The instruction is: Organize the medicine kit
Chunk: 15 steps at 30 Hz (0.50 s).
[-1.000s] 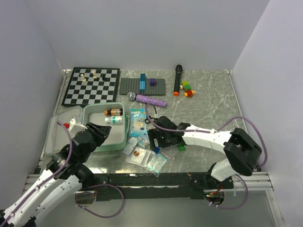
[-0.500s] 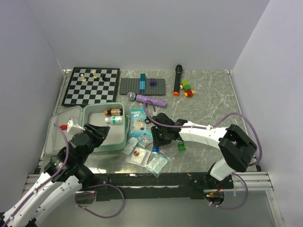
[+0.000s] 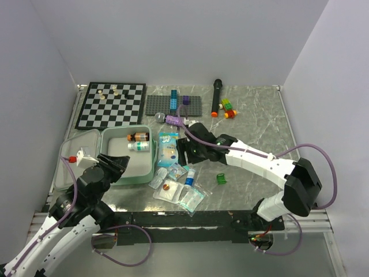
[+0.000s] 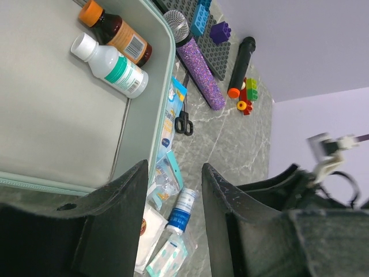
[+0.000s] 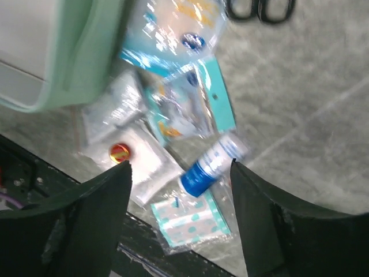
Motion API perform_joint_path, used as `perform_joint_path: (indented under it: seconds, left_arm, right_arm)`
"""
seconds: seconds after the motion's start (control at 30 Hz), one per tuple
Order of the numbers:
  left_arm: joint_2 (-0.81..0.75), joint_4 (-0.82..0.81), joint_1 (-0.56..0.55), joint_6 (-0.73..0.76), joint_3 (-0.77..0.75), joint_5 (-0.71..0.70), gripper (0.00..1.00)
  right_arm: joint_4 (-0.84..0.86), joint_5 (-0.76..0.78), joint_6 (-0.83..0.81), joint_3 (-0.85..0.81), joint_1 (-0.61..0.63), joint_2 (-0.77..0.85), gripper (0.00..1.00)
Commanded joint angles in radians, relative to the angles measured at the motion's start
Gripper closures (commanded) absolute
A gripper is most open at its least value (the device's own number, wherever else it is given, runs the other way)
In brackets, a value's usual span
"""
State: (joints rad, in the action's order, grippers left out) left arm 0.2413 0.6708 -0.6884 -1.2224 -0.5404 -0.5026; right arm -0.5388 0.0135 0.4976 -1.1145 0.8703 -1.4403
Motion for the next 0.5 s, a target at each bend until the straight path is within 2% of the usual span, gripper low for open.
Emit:
perform_joint_path:
  seconds: [0.0, 0.17, 0.4, 0.47]
  left_arm:
    - [-0.017, -0.003, 0.003, -0.02, 0.006, -0.002, 0.53]
    - [-0.004, -0.023, 0.003, -0.011, 0.013, 0.009, 0.53]
    - [-0.002, 0.01, 0.003, -0.015, -0.004, 0.007, 0.53]
    - [-0.017, 0.012, 0.001, -0.022, 0.003, 0.007, 0.53]
  right_arm:
    - [-0.008, -0.058, 0.051, 0.119, -0.016, 0.0, 0.21]
    - [0.086, -0.121, 0.102, 0.216, -0.013, -0.035, 0.26]
    - [0.128, -0.136, 0.096, 0.193, -0.013, -0.12, 0.32]
    - [0.125, -0.136, 0.084, 0.176, -0.013, -0.161, 0.37]
